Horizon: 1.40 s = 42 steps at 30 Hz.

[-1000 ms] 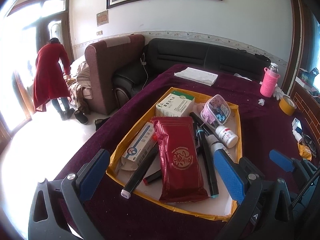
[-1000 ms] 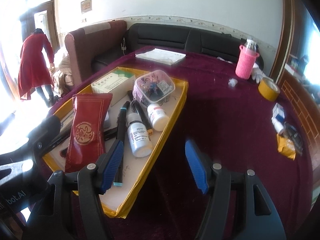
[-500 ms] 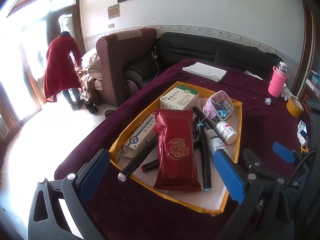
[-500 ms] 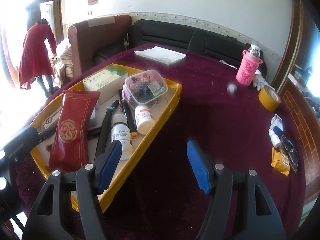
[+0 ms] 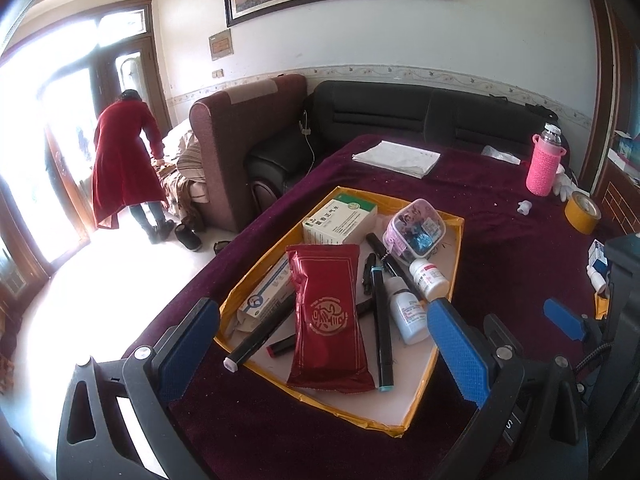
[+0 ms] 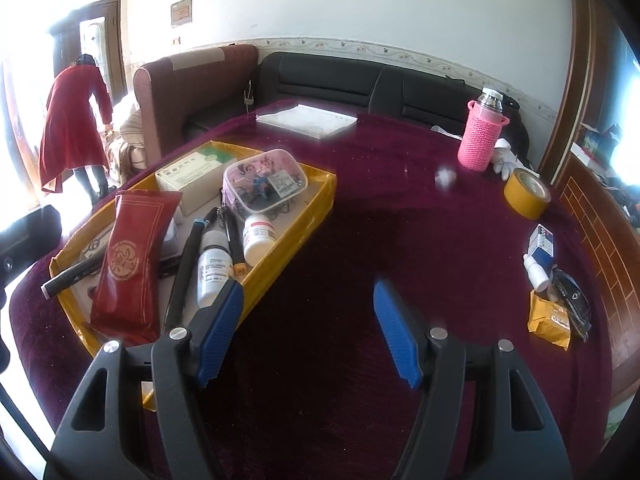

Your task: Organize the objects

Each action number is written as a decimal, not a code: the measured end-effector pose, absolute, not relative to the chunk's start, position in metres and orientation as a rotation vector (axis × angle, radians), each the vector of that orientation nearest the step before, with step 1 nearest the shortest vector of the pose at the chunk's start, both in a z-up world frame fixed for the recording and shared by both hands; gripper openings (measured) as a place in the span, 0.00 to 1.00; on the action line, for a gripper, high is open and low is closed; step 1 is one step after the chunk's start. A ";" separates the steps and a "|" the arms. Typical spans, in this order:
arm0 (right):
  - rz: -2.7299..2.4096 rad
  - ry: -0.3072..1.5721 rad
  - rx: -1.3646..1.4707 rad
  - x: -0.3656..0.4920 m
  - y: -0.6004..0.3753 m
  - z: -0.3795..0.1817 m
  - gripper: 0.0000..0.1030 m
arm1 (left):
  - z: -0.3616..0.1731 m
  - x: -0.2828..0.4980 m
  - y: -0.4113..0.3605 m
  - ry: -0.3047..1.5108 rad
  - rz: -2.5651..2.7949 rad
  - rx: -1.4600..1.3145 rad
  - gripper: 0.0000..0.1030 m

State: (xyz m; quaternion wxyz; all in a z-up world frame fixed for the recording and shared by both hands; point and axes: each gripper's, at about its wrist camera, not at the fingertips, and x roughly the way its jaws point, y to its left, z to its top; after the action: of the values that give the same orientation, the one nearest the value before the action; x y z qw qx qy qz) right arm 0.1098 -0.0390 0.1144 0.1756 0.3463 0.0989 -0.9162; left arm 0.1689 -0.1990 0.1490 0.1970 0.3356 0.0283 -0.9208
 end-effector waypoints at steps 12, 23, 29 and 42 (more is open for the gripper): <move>-2.589 0.310 0.965 0.120 -0.059 0.119 0.65 | 0.136 0.172 -0.225 0.191 -2.581 0.981 0.99; -2.559 0.393 0.996 0.126 -0.092 0.113 0.65 | 0.133 0.187 -0.254 0.226 -2.555 0.902 0.99; -2.524 0.383 1.019 0.129 -0.107 0.116 0.65 | 0.129 0.192 -0.274 0.310 -2.554 0.896 0.99; -2.518 0.442 1.002 0.138 -0.128 0.116 0.65 | 0.122 0.198 -0.295 0.367 -2.538 0.904 0.99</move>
State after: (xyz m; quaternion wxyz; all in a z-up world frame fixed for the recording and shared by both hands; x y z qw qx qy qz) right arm 0.1383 -0.1283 0.1163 0.1965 0.3578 0.1576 -0.8992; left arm 0.1976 -0.2949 0.1215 0.2097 0.3250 0.1319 -0.9127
